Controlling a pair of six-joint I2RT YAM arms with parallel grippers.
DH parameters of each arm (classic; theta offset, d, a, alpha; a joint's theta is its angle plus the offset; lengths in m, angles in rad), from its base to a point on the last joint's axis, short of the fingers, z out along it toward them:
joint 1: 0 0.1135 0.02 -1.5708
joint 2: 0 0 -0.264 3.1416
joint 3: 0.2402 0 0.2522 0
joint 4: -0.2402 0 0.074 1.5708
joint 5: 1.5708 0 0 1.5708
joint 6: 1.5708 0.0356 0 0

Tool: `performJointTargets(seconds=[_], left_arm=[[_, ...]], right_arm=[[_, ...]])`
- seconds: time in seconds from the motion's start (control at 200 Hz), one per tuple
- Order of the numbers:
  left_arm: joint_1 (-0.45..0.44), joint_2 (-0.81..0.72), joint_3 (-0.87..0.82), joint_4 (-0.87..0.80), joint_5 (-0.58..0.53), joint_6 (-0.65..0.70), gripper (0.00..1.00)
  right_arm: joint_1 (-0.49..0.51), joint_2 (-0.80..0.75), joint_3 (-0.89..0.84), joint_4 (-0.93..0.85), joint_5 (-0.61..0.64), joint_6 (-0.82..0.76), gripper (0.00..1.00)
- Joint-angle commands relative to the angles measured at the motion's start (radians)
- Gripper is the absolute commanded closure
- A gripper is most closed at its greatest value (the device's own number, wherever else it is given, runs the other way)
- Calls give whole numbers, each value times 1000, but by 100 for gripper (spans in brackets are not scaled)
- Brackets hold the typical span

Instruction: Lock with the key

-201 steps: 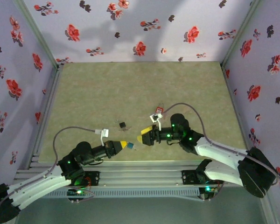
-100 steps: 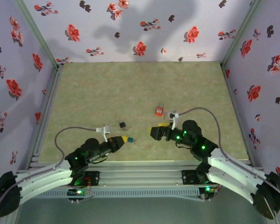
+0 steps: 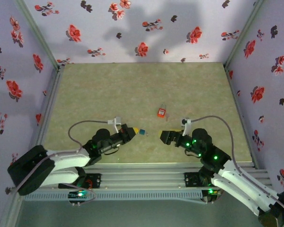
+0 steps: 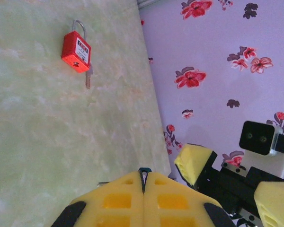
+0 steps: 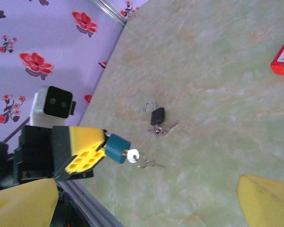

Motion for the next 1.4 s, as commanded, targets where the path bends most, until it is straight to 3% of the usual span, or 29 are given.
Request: performJointTargets(seconds=[0.0,0.425,0.755,1.13,1.395], left_arm=[[16,83,43,205,60,-35,100],[22,232,114,275,105,-54,100],[17,260,129,296,117,-75,100],[2,257,124,305,118,-82,100],[-3,265,126,305,119,-85,100]], right_arm=[[-7,-42,-23,12,-3,33,6],[-13,29,-79,179,-77,92,22],[-15,144,-70,300,-132,75,46],[-33,243,-40,358,-163,41,59],[-85,245,-24,326,-195,27,60]])
